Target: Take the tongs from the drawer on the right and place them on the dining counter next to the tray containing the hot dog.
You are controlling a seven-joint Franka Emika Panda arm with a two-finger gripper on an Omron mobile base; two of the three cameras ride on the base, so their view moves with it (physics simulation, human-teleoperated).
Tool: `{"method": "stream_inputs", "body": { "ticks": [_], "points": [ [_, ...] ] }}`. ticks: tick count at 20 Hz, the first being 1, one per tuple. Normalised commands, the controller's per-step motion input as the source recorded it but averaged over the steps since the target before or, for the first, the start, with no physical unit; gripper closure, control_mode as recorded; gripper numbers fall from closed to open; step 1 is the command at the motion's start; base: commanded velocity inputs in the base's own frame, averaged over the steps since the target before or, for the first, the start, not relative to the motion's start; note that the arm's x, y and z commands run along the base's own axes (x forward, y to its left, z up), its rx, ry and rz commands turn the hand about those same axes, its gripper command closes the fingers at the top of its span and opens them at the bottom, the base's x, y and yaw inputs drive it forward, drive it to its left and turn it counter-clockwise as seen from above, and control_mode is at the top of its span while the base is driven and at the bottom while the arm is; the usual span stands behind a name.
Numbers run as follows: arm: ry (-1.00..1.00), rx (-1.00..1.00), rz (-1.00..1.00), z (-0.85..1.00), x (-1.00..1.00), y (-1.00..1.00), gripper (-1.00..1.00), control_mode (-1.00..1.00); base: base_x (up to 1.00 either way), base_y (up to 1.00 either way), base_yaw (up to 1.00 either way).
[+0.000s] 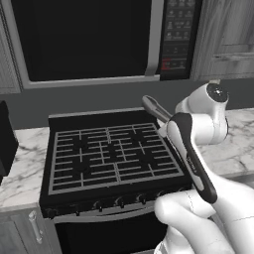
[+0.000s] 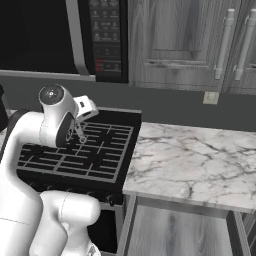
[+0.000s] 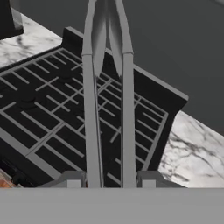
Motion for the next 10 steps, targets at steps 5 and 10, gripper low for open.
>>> {"method": "stream_inputs", "body": {
  "ticks": [5,10],
  "points": [
    [0.0,0.0,-0.02,0.0,0.0,0.0,1.0,-1.0,0.0,0.0,0.0],
    [0.0,0.0,0.0,0.0,0.0,0.0,1.0,-1.0,0.0,0.0,0.0]
  ]
}}
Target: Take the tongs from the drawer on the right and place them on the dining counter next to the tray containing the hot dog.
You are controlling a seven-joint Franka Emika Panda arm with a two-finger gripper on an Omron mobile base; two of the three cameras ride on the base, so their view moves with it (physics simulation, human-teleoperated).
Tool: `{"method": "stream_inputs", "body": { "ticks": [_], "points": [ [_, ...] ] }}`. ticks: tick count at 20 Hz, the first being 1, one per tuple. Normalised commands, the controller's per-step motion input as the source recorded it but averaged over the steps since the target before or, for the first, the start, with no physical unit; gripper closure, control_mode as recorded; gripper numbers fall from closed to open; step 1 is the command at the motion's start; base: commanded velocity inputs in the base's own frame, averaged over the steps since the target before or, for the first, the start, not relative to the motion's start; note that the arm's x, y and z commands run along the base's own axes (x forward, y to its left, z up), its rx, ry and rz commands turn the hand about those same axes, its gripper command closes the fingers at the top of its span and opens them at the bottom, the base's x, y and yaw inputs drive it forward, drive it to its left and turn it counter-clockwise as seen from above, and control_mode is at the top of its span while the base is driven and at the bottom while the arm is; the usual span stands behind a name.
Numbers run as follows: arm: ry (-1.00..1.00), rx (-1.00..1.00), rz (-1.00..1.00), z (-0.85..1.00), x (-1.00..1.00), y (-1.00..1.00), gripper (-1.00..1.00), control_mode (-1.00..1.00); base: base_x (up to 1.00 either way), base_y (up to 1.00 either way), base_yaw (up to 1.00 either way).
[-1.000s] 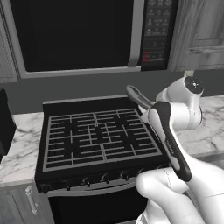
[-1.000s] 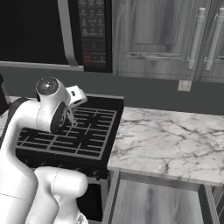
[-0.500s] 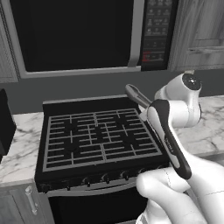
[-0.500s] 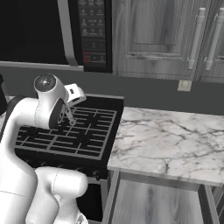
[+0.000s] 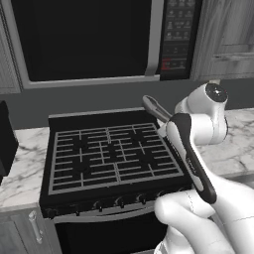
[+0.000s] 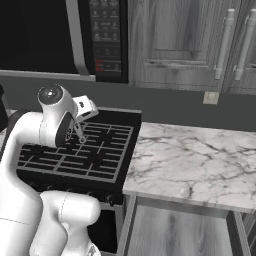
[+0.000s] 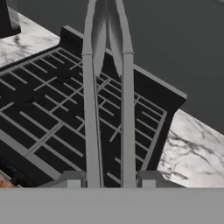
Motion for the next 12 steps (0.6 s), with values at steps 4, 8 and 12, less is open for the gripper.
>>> {"method": "stream_inputs", "body": {
  "ticks": [4,8,12],
  "points": [
    [0.0,0.0,0.0,0.0,-0.06,0.0,1.0,1.0,-0.08,0.0,0.0],
    [0.0,0.0,0.0,0.0,0.0,0.0,1.0,1.0,-0.48,0.06,0.0],
    [0.0,0.0,0.0,0.0,0.0,0.0,1.0,1.0,-0.52,0.18,0.0]
  ]
}}
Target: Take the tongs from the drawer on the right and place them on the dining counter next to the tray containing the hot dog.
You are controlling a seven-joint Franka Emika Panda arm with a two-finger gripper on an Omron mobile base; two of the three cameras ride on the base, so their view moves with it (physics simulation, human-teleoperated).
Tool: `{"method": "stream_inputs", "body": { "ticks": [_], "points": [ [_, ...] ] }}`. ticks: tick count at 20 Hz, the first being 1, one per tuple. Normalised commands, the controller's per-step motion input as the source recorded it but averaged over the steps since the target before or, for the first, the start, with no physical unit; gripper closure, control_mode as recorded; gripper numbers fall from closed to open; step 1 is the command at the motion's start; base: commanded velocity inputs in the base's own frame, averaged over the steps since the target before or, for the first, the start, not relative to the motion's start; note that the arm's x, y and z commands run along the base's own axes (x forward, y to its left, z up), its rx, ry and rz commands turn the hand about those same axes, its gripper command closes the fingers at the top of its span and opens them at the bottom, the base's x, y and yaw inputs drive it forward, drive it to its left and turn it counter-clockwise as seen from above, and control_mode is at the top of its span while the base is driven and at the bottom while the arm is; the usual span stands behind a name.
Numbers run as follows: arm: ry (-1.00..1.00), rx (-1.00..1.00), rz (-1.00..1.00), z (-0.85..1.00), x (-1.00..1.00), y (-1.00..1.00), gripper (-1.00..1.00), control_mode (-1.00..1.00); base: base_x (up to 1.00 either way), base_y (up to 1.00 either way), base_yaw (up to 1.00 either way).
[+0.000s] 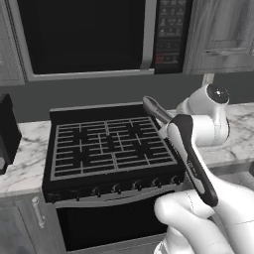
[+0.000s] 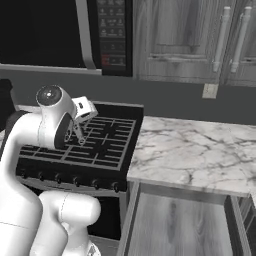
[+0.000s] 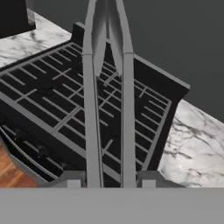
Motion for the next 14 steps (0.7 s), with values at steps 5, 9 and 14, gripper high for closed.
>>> {"method": "stream_inputs", "body": {
  "ticks": [5,9,14],
  "points": [
    [0.0,0.0,0.0,0.0,0.0,0.0,1.0,1.0,-0.31,0.5,0.02],
    [0.0,0.0,0.0,0.0,0.0,0.0,1.0,1.0,0.0,0.85,0.19],
    [0.0,0.0,0.0,0.0,0.0,0.0,1.0,1.0,0.0,1.0,0.47]
  ]
}}
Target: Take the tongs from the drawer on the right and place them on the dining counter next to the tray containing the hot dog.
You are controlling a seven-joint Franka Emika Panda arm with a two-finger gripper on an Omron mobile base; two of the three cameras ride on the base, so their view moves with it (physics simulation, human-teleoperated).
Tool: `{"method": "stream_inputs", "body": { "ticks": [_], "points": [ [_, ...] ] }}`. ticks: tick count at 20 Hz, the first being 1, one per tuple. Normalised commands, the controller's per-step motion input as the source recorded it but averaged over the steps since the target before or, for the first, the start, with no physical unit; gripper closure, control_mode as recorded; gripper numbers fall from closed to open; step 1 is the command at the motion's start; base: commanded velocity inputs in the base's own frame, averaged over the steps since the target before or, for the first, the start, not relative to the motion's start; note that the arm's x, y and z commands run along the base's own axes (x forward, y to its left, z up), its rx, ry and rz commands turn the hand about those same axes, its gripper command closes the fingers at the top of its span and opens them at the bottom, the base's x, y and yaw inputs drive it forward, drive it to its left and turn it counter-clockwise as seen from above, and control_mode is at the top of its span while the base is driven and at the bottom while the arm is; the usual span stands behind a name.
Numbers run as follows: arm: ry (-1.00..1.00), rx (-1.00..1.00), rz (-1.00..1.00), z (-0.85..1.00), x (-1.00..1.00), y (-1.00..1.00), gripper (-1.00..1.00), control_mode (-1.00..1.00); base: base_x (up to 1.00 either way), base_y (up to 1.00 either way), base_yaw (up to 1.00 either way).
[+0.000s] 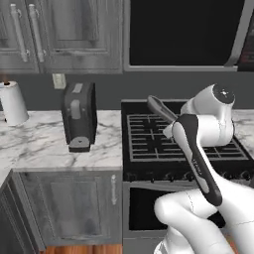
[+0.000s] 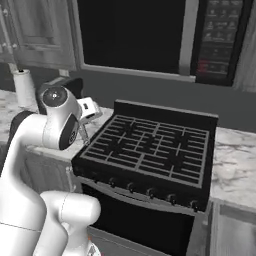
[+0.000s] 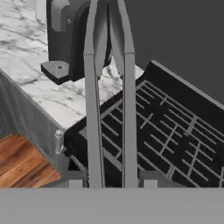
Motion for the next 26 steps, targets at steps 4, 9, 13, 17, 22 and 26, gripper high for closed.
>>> {"method": "stream_inputs", "body": {
  "ticks": [4,9,13,17,22,26],
  "points": [
    [0.0,0.0,0.0,0.0,0.0,0.0,1.0,1.0,-0.01,1.0,0.68],
    [0.0,0.0,0.0,0.0,0.0,0.0,1.0,1.0,-0.03,0.99,0.75],
    [0.0,0.0,0.0,0.0,0.0,0.0,1.0,1.0,-0.02,0.86,0.73],
    [0.0,0.0,0.0,0.0,0.0,0.0,1.0,1.0,-0.33,0.61,0.62],
    [0.0,0.0,0.0,0.0,0.0,0.0,1.0,1.0,-0.54,0.52,0.59],
    [0.0,0.0,0.0,0.0,0.0,0.0,1.0,1.0,-0.6,0.47,0.56]
  ]
}}
